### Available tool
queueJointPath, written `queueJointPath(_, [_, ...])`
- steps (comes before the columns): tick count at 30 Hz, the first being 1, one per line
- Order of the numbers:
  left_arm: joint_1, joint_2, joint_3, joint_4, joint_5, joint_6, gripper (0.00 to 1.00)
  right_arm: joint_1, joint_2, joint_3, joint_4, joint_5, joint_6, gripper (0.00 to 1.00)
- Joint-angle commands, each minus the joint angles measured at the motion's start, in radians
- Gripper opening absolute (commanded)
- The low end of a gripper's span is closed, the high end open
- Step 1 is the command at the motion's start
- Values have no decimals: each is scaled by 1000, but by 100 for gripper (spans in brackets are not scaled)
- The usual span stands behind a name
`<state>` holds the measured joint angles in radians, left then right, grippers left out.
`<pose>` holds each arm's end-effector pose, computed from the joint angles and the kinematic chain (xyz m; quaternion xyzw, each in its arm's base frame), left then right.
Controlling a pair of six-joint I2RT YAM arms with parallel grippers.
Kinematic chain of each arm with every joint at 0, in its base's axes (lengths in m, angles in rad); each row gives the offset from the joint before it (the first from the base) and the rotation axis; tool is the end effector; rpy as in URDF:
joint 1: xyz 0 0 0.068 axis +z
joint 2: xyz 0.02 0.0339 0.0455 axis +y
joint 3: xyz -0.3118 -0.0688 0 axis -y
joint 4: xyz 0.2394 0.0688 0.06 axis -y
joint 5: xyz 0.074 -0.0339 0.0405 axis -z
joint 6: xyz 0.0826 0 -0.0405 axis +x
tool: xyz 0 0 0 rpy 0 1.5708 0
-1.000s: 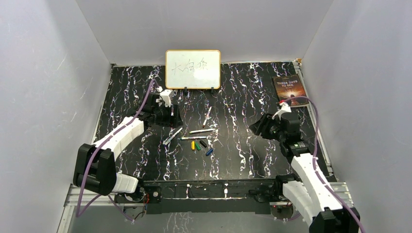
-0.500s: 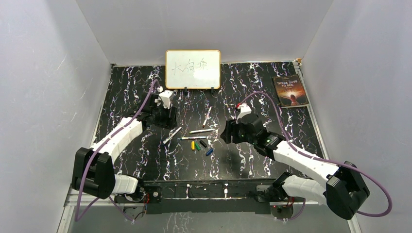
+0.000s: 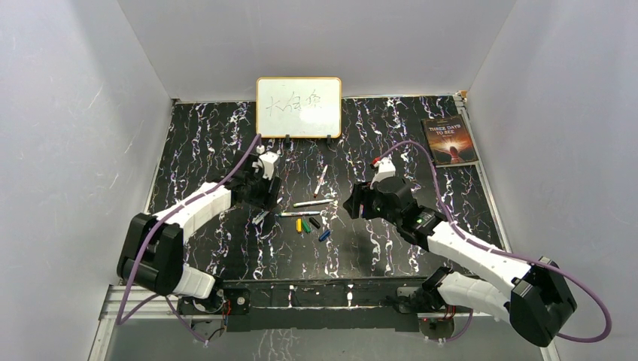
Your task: Insert the pens into the pen caps
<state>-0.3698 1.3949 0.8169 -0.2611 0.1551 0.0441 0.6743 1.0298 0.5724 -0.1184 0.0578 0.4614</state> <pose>0.2776 -0.1213 0.2242 0.2184 0.9055 -0.1292 0.3402 0.1842 0.1411 0.2437 -0.0796 0.8749 0.2351 0.4158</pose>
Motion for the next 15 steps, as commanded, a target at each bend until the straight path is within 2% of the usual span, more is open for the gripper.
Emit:
queueJointPath(1, [-18,27,6,-6,-24,20,61,5,-43,-23,68,24,10,59])
queueJointPath(7, [-46,63,5,-9,-53,6,61,4,-60,-29,57,38,16,59])
queueJointPath(9, [-79,101,10,-26,-107,7,55,4,-66,-29,59,39,20,59])
queueJointPath(12, [-89,139,22,-45,-166,-7,54,4,-85,-44,65,52,35,59])
queueJointPath(15, [-94,156,20,-46,-214,-2,44,5,-106,-56,62,67,40,59])
